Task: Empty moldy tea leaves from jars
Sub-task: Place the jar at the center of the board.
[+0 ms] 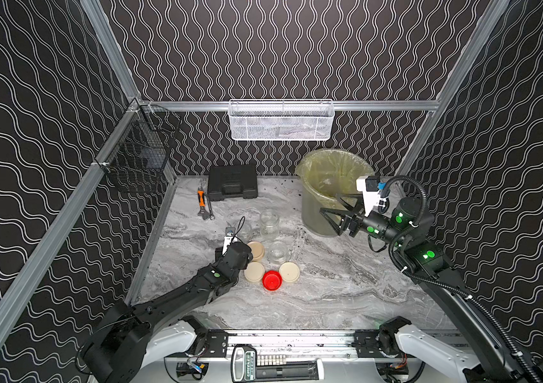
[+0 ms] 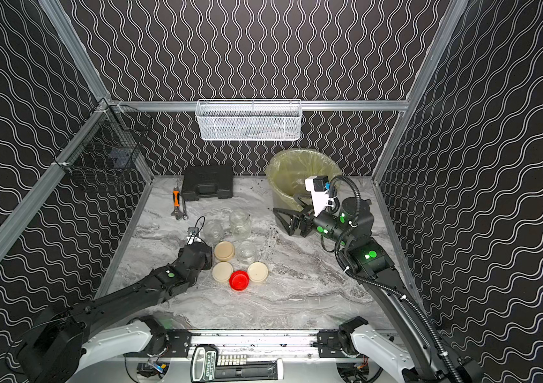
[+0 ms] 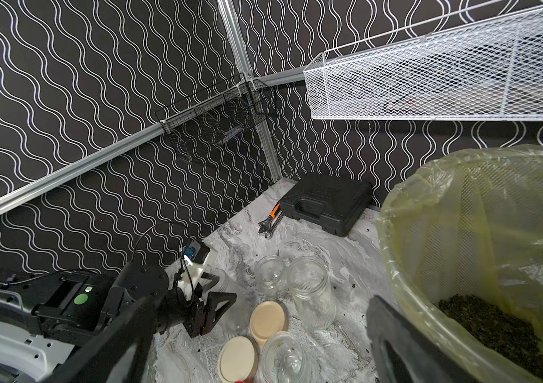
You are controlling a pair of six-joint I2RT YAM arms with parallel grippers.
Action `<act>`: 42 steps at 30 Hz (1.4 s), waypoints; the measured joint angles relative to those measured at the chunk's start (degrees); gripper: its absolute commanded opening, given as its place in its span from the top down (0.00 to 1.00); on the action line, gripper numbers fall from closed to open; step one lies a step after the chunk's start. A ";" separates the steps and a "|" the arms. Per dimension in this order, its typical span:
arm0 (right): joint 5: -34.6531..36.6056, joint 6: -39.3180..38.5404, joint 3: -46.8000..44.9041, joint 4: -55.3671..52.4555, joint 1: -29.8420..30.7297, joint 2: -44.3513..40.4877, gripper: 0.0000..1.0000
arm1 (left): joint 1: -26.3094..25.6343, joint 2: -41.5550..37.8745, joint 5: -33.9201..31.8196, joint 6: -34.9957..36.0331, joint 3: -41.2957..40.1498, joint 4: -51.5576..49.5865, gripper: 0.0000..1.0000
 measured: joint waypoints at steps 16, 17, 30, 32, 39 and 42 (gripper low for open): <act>0.00 0.24 0.28 0.00 0.09 0.31 0.01 | 0.02 -2.91 2.27 1.66 -1.51 3.91 0.03; 0.00 0.24 0.33 0.00 0.09 0.33 0.01 | 0.02 -3.74 2.27 1.68 -1.51 3.87 0.02; 8.41 1.53 -1.20 0.42 0.09 -0.94 0.01 | 0.02 -27.71 3.69 7.96 2.56 3.30 0.07; 12.81 1.73 -1.75 0.70 -0.07 -1.29 0.01 | 0.13 -28.00 1.60 10.93 3.48 5.66 0.09; 24.92 3.15 -5.97 -0.96 -9.38 -0.76 0.01 | 13.57 -17.84 -3.23 17.73 6.47 12.26 0.09; 30.16 3.48 -7.85 -2.19 -12.55 -0.50 0.01 | 24.37 -14.99 -1.64 15.82 6.47 11.82 0.09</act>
